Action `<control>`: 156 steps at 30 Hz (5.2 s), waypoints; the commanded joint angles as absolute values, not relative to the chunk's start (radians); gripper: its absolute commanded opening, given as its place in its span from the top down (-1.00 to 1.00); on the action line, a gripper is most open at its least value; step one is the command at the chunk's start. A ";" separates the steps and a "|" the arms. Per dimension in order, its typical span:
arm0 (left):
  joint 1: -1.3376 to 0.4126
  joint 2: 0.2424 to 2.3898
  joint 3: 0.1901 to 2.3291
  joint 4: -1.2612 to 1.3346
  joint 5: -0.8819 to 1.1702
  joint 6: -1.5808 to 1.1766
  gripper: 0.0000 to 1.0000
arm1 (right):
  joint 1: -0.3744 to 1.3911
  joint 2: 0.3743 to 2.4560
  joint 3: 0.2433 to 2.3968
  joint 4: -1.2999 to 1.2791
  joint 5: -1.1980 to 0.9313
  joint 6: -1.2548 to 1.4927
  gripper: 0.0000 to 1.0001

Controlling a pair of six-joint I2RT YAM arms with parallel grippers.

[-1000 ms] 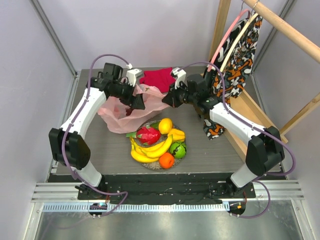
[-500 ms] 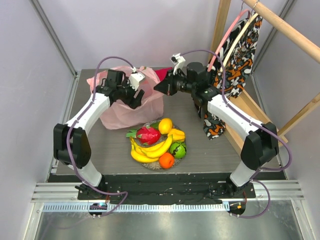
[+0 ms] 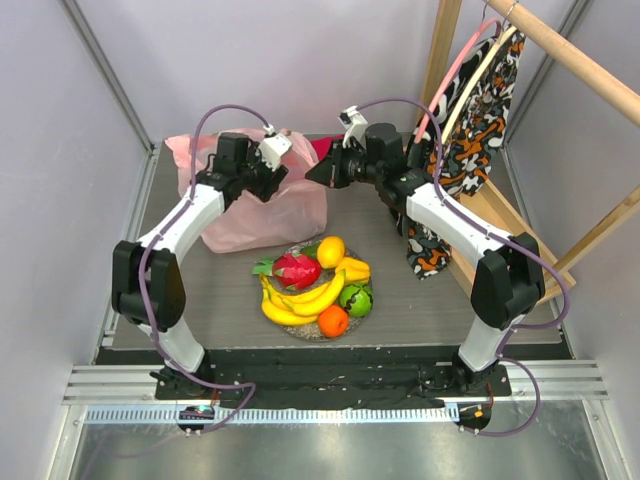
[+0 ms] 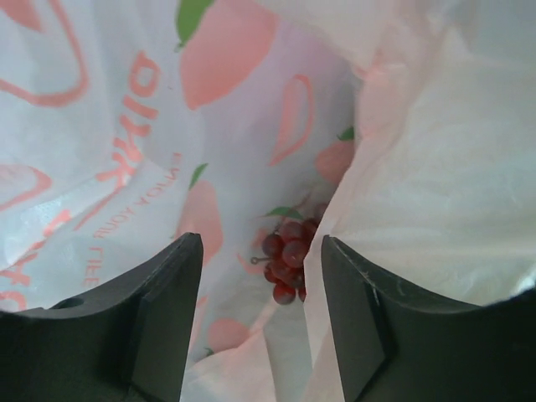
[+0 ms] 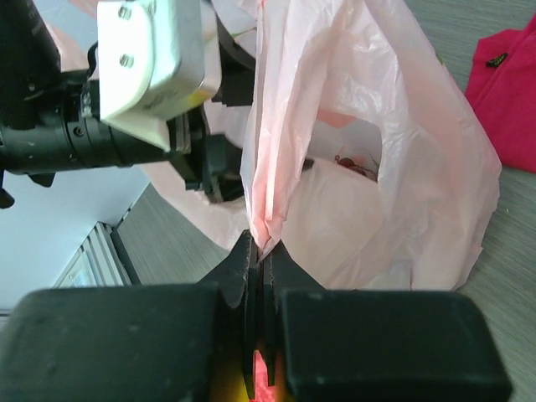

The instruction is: Take the fake fruits out of the plastic bag

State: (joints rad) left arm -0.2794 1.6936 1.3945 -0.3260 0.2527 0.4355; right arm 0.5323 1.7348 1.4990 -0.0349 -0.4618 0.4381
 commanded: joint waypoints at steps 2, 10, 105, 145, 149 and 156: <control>-0.281 1.749 1.482 -0.251 0.186 0.385 -0.15 | 0.531 1.689 1.488 -0.023 -0.453 0.430 0.98; -0.230 1.711 1.726 -0.558 0.716 0.144 -0.14 | 0.529 1.675 1.486 -0.029 -0.442 0.423 0.98; -0.330 1.681 1.781 -0.979 0.394 0.529 1.00 | 0.528 1.718 1.451 -0.028 -0.399 0.353 0.98; -0.514 1.373 1.852 -1.077 0.683 0.241 1.00 | 0.515 2.080 1.956 0.081 -0.192 0.152 -0.22; -0.580 1.341 1.682 -1.062 0.692 0.224 1.00 | 0.517 1.981 1.855 0.061 -0.193 0.110 -0.36; -0.598 1.344 1.505 -1.031 0.701 0.250 1.00 | 0.517 1.862 1.727 0.063 -0.219 0.107 -0.36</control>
